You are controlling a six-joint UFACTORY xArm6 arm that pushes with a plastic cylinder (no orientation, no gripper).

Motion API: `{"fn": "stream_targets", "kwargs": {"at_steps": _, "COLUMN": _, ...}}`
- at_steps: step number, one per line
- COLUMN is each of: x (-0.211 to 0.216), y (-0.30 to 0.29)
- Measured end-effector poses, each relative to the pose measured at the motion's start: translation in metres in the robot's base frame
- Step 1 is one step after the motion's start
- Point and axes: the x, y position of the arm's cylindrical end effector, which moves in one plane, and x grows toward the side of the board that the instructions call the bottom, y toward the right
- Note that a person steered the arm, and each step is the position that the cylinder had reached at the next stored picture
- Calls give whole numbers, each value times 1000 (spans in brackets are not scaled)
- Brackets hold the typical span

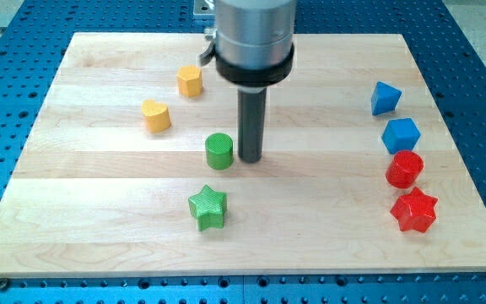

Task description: Push the green circle into the green star

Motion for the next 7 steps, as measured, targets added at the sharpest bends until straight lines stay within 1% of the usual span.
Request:
{"fn": "stream_targets", "kwargs": {"at_steps": 1, "x": -10, "y": -74}}
{"fn": "stream_targets", "kwargs": {"at_steps": 2, "x": 64, "y": -86}}
{"fn": "stream_targets", "kwargs": {"at_steps": 3, "x": 25, "y": -79}}
{"fn": "stream_targets", "kwargs": {"at_steps": 4, "x": -39, "y": -76}}
{"fn": "stream_targets", "kwargs": {"at_steps": 5, "x": -26, "y": -31}}
{"fn": "stream_targets", "kwargs": {"at_steps": 6, "x": 39, "y": -103}}
{"fn": "stream_targets", "kwargs": {"at_steps": 7, "x": 35, "y": -93}}
